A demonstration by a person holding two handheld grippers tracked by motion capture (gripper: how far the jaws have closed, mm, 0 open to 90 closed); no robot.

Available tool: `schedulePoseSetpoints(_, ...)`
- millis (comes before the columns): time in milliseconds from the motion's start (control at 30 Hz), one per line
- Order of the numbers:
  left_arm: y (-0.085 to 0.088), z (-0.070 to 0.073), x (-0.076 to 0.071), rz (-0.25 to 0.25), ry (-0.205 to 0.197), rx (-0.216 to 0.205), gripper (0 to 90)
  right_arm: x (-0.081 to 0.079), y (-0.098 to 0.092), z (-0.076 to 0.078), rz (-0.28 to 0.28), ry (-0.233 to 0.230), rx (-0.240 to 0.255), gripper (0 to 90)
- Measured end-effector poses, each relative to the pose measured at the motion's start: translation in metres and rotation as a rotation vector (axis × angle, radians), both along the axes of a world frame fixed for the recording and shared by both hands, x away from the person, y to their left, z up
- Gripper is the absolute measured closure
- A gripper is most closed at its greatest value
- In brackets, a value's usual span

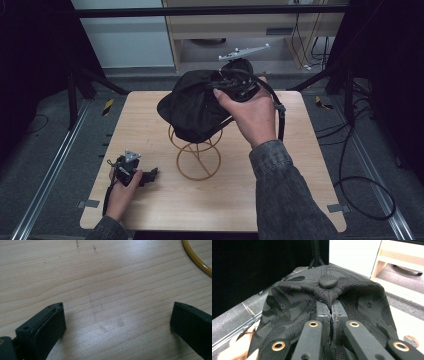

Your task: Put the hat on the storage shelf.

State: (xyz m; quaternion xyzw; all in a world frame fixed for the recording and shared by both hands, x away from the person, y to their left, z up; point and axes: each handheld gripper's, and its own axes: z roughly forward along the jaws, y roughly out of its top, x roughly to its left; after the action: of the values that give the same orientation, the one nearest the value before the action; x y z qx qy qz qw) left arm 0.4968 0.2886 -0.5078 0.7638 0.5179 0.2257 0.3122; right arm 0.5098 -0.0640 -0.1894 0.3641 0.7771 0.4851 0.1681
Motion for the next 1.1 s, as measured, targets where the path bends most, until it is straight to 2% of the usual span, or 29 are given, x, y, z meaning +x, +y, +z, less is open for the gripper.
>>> schedulePoseSetpoints(1100,0.0,0.0,0.0,-0.003,0.0,0.0,0.0,0.0,0.006,-0.016,0.02,0.036,-0.026,87.4)
